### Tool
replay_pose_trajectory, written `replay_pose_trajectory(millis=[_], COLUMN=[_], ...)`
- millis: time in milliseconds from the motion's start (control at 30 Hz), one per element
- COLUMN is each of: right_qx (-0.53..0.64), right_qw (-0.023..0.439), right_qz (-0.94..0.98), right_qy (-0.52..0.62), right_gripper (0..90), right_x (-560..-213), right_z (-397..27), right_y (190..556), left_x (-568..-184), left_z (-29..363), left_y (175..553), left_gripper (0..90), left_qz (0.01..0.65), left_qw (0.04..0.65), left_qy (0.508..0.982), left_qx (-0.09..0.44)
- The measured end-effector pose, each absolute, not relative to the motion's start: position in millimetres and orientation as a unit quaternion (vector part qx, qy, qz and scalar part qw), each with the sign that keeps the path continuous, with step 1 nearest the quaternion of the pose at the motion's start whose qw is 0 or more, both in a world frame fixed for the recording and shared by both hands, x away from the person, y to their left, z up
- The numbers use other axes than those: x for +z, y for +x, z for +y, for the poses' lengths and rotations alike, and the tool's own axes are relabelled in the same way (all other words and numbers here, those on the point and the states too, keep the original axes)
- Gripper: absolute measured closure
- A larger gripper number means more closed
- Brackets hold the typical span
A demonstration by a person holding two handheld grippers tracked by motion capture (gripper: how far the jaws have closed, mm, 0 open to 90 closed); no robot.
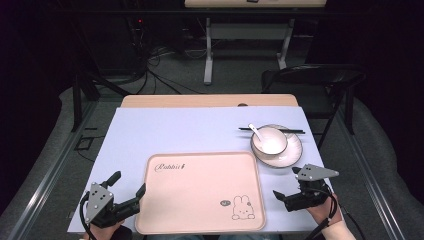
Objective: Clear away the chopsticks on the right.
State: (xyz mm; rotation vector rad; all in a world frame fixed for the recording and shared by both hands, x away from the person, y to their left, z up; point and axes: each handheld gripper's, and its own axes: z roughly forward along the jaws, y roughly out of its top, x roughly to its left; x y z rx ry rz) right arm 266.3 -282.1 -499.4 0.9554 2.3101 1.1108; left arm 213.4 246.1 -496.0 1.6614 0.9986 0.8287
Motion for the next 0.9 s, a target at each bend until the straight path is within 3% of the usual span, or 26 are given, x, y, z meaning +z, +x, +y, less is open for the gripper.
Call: replay_pose_trajectory(millis=[900], right_qx=[0.368], right_qw=[0.17], right_qz=[0.856], right_qy=[0.322], right_gripper=[0.0], right_x=[-483.2], right_z=[-285.2], right_y=[272.5], left_x=[-495.8], left_z=[241.6], left_y=[216.6], left_gripper=[15.4], left_qz=[0.397], left_qw=[0.495], left_qy=[0.697], left_qx=[0.334])
